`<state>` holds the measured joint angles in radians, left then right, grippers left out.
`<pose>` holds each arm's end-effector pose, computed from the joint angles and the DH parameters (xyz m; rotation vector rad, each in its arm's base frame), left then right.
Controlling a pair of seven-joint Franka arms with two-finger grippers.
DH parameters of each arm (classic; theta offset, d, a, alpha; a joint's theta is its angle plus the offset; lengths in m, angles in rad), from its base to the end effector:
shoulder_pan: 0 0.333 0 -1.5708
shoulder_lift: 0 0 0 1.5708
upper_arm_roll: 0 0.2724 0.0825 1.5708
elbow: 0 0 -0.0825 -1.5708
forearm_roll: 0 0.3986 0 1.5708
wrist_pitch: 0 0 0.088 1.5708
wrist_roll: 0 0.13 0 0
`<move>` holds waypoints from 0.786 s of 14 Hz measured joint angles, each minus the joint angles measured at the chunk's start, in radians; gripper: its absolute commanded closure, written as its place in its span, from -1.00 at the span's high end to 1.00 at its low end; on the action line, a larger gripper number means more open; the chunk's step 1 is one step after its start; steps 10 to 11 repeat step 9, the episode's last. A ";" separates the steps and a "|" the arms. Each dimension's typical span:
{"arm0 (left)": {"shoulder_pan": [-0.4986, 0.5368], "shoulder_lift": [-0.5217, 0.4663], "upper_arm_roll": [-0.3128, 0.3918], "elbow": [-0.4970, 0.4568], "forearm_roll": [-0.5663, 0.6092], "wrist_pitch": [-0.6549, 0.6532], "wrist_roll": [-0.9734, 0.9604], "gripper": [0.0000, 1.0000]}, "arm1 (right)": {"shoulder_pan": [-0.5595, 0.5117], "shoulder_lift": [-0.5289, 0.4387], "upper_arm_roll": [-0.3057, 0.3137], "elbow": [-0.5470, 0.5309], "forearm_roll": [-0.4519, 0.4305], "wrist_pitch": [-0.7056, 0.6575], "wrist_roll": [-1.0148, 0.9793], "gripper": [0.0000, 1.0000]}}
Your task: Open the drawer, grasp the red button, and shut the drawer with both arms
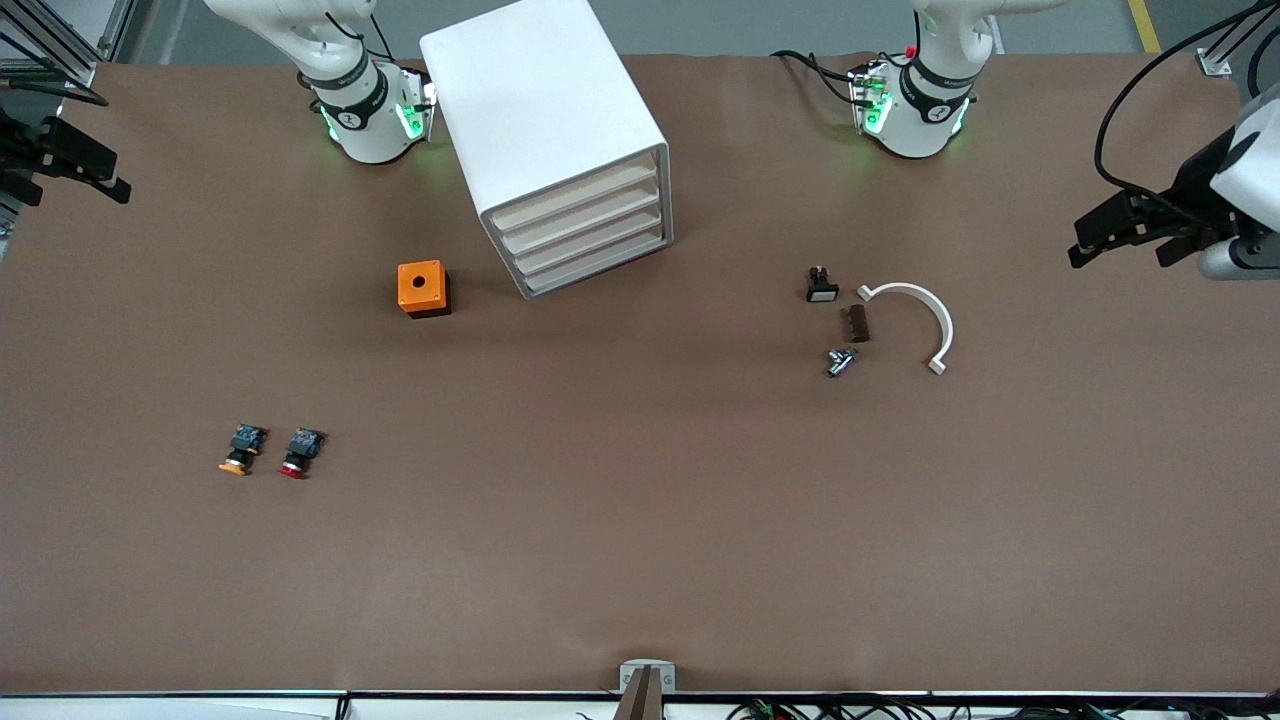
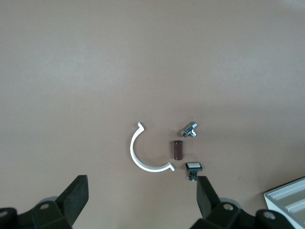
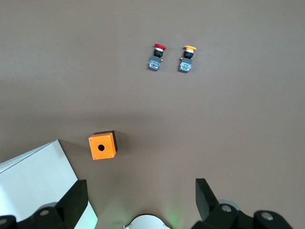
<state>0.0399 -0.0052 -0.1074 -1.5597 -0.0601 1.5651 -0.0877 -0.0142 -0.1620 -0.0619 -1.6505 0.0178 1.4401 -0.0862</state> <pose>0.5658 -0.0462 0.5660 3.0813 0.0301 0.0091 0.5082 -0.0385 0.5959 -3.1092 -0.0203 0.0720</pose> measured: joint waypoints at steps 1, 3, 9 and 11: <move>0.000 0.014 0.000 0.015 0.000 0.000 0.000 0.99 | 0.005 0.000 0.004 0.000 -0.003 0.003 0.000 1.00; 0.001 0.030 0.000 0.029 0.020 0.000 0.000 0.99 | 0.010 0.000 0.007 0.000 -0.006 0.005 0.000 1.00; 0.001 0.039 0.000 0.035 0.048 0.000 0.000 0.99 | 0.008 0.000 -0.003 -0.002 -0.011 0.020 0.000 1.00; 0.001 0.039 0.000 0.035 0.048 0.000 0.000 0.99 | 0.008 0.000 -0.003 -0.002 -0.011 0.020 0.000 1.00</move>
